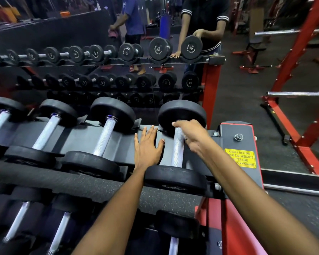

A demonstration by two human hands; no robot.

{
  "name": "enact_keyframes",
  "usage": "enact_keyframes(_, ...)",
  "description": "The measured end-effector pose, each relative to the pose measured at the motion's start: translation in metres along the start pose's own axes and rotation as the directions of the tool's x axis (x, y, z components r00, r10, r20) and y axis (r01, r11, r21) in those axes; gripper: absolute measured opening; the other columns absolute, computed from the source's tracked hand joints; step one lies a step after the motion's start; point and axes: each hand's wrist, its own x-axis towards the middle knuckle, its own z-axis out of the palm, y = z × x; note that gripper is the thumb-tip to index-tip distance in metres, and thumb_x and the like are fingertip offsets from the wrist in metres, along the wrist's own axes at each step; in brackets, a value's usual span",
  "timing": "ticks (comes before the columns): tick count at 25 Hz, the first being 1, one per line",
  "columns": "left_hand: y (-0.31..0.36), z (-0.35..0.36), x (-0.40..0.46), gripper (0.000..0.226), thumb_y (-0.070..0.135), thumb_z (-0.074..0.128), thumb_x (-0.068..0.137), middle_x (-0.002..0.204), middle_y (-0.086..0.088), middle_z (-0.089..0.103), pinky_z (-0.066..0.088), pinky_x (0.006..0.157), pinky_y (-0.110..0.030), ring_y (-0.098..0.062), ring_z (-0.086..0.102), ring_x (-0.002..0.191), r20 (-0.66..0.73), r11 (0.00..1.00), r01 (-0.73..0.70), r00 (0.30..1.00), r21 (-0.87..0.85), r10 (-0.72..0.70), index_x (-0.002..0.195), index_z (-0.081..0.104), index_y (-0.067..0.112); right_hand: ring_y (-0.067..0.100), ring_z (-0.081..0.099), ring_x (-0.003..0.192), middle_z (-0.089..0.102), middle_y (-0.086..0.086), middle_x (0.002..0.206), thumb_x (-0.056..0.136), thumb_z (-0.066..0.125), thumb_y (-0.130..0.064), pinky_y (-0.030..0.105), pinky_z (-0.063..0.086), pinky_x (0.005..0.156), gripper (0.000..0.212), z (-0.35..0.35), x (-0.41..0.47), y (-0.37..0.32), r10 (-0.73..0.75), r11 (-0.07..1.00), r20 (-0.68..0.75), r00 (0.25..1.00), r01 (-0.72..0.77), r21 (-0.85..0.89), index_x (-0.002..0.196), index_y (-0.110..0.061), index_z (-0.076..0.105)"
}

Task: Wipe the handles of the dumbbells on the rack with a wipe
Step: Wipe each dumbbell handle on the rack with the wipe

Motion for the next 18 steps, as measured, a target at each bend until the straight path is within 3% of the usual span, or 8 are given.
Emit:
enact_keyframes(1,0.000,0.000,0.000,0.058,0.045,0.037,0.100,0.160,0.009,0.021,-0.012,0.120,-0.038,-0.009,0.001,0.149,0.003,1.000,0.002,1.000,-0.001,-0.002,0.153,0.027,0.025,0.022,0.051,0.077,0.053,0.005,0.078,0.084,0.065,-0.023,0.030,0.039,0.070,0.024,-0.001,-0.003,0.002,-0.069,0.975,-0.031,0.997,0.061,-0.212,0.070,-0.013,0.048)
enact_keyframes(3,0.001,-0.001,-0.001,0.058,0.045,0.038,0.100,0.160,0.009,0.021,-0.012,0.119,-0.038,-0.009,0.002,0.149,0.002,1.000,0.004,1.000,-0.005,-0.004,0.153,0.027,0.025,0.027,0.045,0.072,0.051,0.011,0.075,0.083,0.067,-0.028,0.030,0.034,0.063,0.041,-0.009,-0.007,0.007,-0.270,0.755,-0.106,0.957,0.143,-0.640,0.059,-0.012,0.039)
enact_keyframes(6,0.001,-0.001,-0.001,0.058,0.044,0.038,0.099,0.160,0.010,0.021,-0.012,0.120,-0.037,-0.008,0.002,0.149,-0.006,1.000,0.005,1.000,-0.007,-0.005,0.152,0.027,0.025,0.038,0.054,0.074,0.060,0.018,0.074,0.085,0.057,-0.009,0.037,0.044,0.061,0.019,-0.021,-0.001,0.007,-0.599,0.385,0.094,0.795,0.389,-0.837,0.069,0.000,0.057)
enact_keyframes(10,0.001,-0.001,-0.001,0.057,0.044,0.037,0.099,0.160,0.010,0.021,-0.013,0.119,-0.037,-0.008,0.002,0.149,-0.008,1.000,0.007,1.000,0.007,-0.007,0.152,0.026,0.025,0.033,0.067,0.084,0.069,0.015,0.094,0.088,0.048,-0.010,0.035,0.055,0.072,0.027,-0.049,0.014,0.014,-0.748,-0.011,0.505,0.431,0.753,-0.658,0.104,-0.001,0.068)
enact_keyframes(12,0.001,-0.001,-0.001,0.058,0.045,0.037,0.099,0.160,0.010,0.021,-0.013,0.119,-0.037,-0.008,0.002,0.149,-0.003,1.000,0.008,1.000,0.006,-0.008,0.153,0.026,0.026,0.029,0.065,0.091,0.068,0.016,0.098,0.094,0.043,-0.016,0.032,0.051,0.081,0.033,-0.060,0.005,0.041,-0.700,-0.160,0.672,0.243,0.863,-0.479,0.105,0.001,0.068)
enact_keyframes(14,0.002,-0.001,-0.001,0.057,0.044,0.038,0.099,0.160,0.010,0.021,-0.013,0.119,-0.037,-0.009,0.002,0.149,-0.006,1.000,0.001,1.000,0.007,-0.001,0.153,0.026,0.025,0.026,0.056,0.109,0.065,0.019,0.112,0.103,0.030,-0.020,0.027,0.043,0.098,0.043,-0.068,-0.002,0.059,-0.515,-0.288,0.857,0.013,0.939,-0.187,0.111,0.003,0.065)
enact_keyframes(16,0.002,-0.002,-0.001,0.057,0.043,0.039,0.099,0.159,0.009,0.021,-0.012,0.119,-0.037,-0.009,0.003,0.149,-0.006,1.000,-0.006,1.000,0.003,0.006,0.152,0.027,0.025,0.028,0.050,0.120,0.059,0.019,0.125,0.104,0.022,-0.020,0.023,0.029,0.111,0.048,-0.078,0.013,0.045,-0.379,-0.295,0.925,0.038,0.942,-0.160,0.119,0.003,0.062)
enact_keyframes(18,0.000,-0.001,-0.002,0.057,0.043,0.039,0.099,0.159,0.009,0.022,-0.012,0.119,-0.037,-0.009,0.003,0.149,-0.011,1.000,-0.004,1.000,-0.003,0.003,0.152,0.027,0.025,0.030,0.052,0.122,0.057,0.018,0.129,0.103,0.023,-0.017,0.023,0.023,0.113,0.045,-0.078,0.027,0.026,-0.484,-0.327,0.864,0.137,0.888,-0.324,0.123,0.002,0.059)
